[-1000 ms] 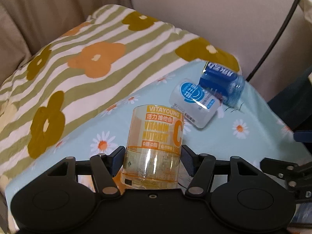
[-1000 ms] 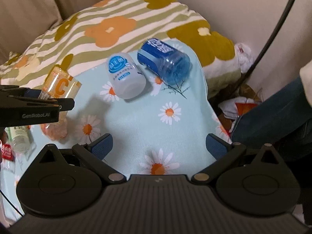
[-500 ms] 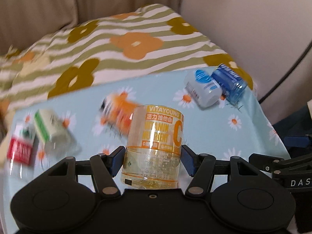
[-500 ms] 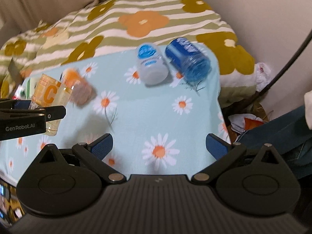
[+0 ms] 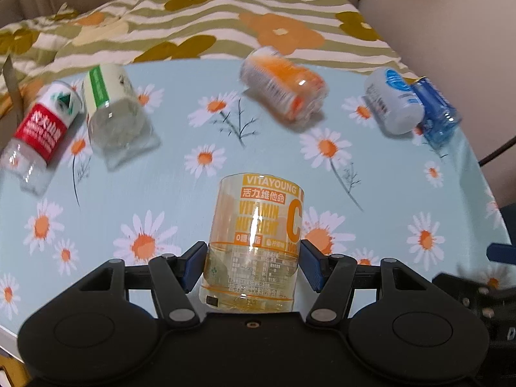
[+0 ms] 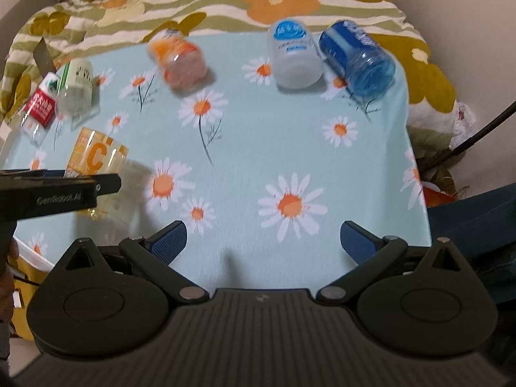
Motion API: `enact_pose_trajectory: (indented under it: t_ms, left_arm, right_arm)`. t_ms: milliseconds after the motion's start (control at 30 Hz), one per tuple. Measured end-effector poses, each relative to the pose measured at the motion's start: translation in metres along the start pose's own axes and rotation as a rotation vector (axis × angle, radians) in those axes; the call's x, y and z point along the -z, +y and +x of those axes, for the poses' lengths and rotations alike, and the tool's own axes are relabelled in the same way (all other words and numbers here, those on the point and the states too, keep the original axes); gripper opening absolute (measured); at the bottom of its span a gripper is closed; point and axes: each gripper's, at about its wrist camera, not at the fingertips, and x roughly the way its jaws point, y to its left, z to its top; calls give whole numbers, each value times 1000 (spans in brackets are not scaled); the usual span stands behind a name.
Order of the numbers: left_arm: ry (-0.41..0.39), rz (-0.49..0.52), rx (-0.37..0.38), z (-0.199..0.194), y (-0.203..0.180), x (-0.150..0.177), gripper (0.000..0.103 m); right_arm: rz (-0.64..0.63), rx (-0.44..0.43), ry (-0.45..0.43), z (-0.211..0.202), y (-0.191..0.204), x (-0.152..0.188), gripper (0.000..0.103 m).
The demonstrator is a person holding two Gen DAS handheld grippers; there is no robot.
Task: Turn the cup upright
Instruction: 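Lift the cup with the left gripper and set it down upright, then reach the right gripper to the cup and grasp it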
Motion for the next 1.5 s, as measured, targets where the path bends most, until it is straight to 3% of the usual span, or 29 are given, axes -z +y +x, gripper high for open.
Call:
enact_pose_trajectory:
  t_ms: [500, 567, 633, 867, 1100, 1300, 1500]
  left_arm:
    - [16, -2, -22, 10, -9, 5, 68]
    - [12, -6, -23, 10, -9, 5, 90]
    - [-13, -1, -33, 6, -10, 6, 97]
    - [-34, 2, -50, -6, -12, 7, 97]
    - [-100, 4, -51, -52, -9, 10, 103]
    - [-102, 6, -54, -76, 14, 18, 103]
    - [-106, 21, -75, -87, 48, 27, 103]
  right_arm:
    - [22, -4, 0, -1, -14, 9, 103]
    - [27, -5, -4, -2, -16, 9, 103]
    - [29, -7, -9, -3, -18, 10, 103]
    - [31, -24, -22, -8, -21, 10, 103]
    - [3, -52, -58, -29, -12, -10, 103]
    - [25, -130, -52, -36, 11, -35, 103]
    - [77, -225, 17, -20, 47, -57, 103]
